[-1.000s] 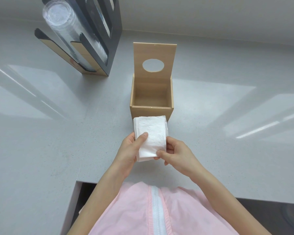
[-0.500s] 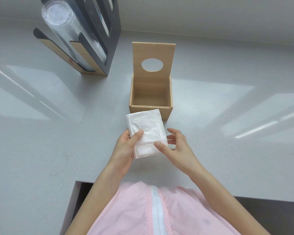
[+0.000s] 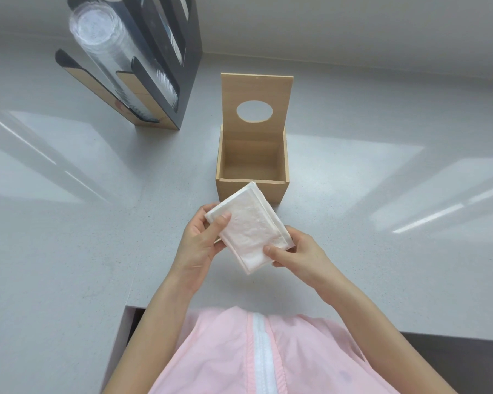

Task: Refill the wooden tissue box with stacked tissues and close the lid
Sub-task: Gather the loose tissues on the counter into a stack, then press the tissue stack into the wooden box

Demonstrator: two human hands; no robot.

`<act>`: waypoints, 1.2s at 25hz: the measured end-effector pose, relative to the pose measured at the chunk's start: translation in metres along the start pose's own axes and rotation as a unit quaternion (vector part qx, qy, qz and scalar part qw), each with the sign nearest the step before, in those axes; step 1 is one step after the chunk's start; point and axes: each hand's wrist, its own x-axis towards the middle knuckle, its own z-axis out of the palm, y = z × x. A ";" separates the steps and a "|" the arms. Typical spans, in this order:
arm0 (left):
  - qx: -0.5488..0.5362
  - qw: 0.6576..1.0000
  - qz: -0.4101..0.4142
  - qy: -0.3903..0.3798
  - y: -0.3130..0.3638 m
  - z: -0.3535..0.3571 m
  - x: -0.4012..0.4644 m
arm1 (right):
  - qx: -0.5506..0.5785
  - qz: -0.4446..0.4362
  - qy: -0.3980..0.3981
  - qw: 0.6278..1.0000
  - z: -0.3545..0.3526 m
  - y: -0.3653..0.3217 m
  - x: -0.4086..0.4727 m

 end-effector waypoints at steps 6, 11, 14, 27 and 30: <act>0.090 0.996 -0.018 0.009 0.006 -0.008 0.001 | 0.027 -0.018 0.055 0.998 -0.017 -0.005 0.005; 0.133 0.991 -0.014 0.023 0.005 -0.008 0.000 | 0.061 -0.027 0.087 0.994 -0.019 -0.002 0.006; 0.160 0.986 0.004 0.038 0.005 -0.007 0.001 | 0.070 -0.038 0.109 0.991 -0.019 -0.005 0.006; 0.385 0.907 0.138 0.098 0.062 0.018 0.060 | -0.153 -0.151 0.227 0.950 -0.050 -0.072 0.059; 0.445 0.873 0.167 0.107 0.072 0.022 0.081 | -0.214 -0.171 0.229 0.934 -0.052 -0.079 0.078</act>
